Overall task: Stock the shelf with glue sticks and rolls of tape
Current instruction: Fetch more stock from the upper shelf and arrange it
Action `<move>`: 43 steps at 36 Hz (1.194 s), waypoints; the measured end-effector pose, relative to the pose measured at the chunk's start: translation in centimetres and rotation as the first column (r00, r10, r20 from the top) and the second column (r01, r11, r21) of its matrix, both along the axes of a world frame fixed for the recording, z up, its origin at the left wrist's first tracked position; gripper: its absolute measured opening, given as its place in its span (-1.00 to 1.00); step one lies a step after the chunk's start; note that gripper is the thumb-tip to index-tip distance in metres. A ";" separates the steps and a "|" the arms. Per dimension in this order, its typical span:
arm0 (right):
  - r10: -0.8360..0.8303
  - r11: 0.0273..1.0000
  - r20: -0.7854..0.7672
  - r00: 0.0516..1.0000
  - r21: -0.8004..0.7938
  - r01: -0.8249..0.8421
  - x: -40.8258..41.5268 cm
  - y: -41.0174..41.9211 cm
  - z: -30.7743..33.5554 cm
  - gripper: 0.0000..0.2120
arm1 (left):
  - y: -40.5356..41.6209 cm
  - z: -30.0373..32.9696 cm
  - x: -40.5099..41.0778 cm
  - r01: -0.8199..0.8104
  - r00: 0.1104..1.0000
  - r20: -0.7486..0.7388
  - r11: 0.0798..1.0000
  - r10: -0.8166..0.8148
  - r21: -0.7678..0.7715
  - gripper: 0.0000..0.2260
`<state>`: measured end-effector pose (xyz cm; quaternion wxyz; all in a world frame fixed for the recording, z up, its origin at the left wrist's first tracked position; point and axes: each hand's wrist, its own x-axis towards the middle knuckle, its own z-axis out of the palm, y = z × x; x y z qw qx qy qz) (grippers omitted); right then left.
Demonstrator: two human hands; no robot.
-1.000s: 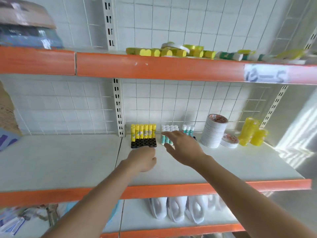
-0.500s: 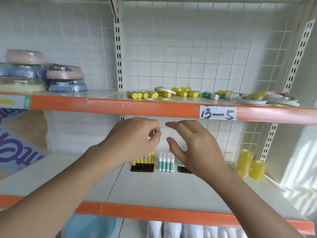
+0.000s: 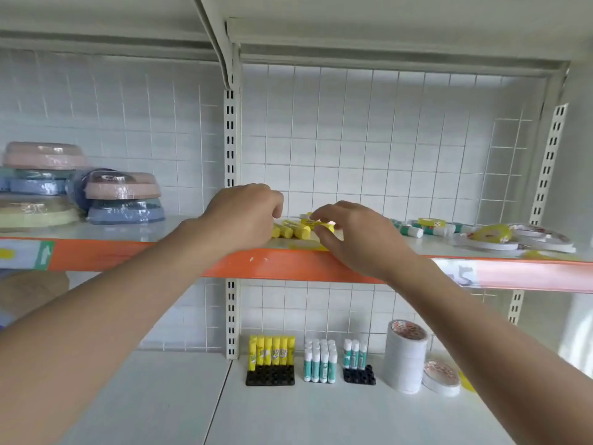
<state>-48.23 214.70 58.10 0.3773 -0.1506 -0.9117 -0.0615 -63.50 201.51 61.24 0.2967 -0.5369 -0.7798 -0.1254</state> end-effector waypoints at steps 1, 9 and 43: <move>-0.005 0.999 0.048 0.999 -0.039 0.007 -0.8 0.5 0.4 -0.75 | 0.4 0.1 -1.1 -0.019 1.000 -0.007 0.999 0.018 -0.031 -0.75; 0.023 0.982 0.310 0.950 -0.187 0.037 -6.1 2.3 2.5 -0.71 | 2.8 -0.3 -6.9 -0.017 0.999 0.022 0.972 0.022 -0.233 -0.56; -0.060 0.995 0.255 0.965 -0.057 0.077 -12.4 1.5 3.4 -0.74 | 0.0 0.5 -10.0 0.087 0.996 0.038 0.990 -0.083 -0.108 -0.82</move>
